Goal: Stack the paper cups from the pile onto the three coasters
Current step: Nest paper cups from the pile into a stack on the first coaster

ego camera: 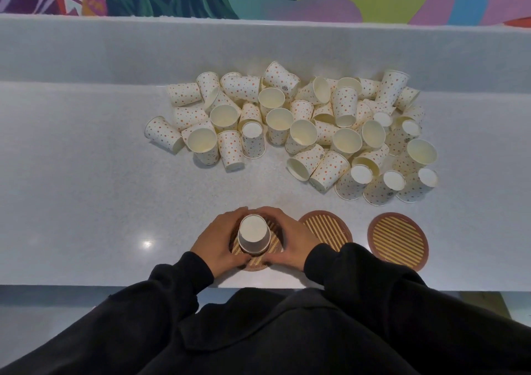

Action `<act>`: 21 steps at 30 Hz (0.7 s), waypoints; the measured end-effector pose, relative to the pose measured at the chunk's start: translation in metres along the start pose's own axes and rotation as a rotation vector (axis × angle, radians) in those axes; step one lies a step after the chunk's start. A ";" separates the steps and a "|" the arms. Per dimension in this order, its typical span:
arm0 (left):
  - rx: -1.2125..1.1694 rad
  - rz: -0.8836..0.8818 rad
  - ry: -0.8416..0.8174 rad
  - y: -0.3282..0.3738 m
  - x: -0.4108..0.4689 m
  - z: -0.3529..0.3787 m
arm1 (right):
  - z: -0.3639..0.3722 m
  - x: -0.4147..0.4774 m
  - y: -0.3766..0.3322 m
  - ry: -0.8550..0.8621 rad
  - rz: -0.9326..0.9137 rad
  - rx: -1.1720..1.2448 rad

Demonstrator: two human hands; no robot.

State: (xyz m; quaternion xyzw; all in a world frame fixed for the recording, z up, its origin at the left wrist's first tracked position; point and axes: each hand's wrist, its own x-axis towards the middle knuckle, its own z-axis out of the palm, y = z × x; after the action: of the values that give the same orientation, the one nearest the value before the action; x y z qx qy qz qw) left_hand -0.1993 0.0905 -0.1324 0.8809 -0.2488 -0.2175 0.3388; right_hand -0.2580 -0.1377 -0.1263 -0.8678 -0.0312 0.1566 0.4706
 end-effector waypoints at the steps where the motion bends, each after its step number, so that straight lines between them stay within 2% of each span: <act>1: 0.039 0.006 -0.003 -0.006 0.002 -0.010 | -0.009 0.001 0.000 -0.018 -0.005 -0.028; 4: 0.122 0.048 0.093 -0.021 0.014 -0.048 | -0.039 0.010 -0.003 0.037 0.024 -0.075; 8: 0.108 -0.036 0.404 -0.032 0.052 -0.093 | -0.060 0.052 -0.019 0.176 0.075 -0.012; 10: 0.025 -0.128 0.512 -0.034 0.075 -0.108 | -0.060 0.079 -0.031 0.157 0.032 -0.156; 12: -0.112 -0.222 0.592 -0.036 0.097 -0.115 | -0.057 0.107 -0.043 0.087 -0.093 -0.354; 14: -0.265 -0.314 0.632 -0.043 0.114 -0.116 | -0.051 0.137 -0.053 -0.014 -0.185 -0.538; 17: -0.430 -0.383 0.604 -0.050 0.130 -0.111 | -0.050 0.171 -0.069 -0.119 -0.227 -0.790; 21: -0.504 -0.314 0.557 -0.045 0.139 -0.102 | -0.054 0.193 -0.083 -0.206 -0.288 -0.958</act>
State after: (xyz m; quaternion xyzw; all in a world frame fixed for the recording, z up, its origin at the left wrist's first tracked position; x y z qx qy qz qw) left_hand -0.0215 0.0882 -0.1247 0.8229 0.0512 -0.0736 0.5611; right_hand -0.0509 -0.0957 -0.0769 -0.9531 -0.2649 0.1430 0.0313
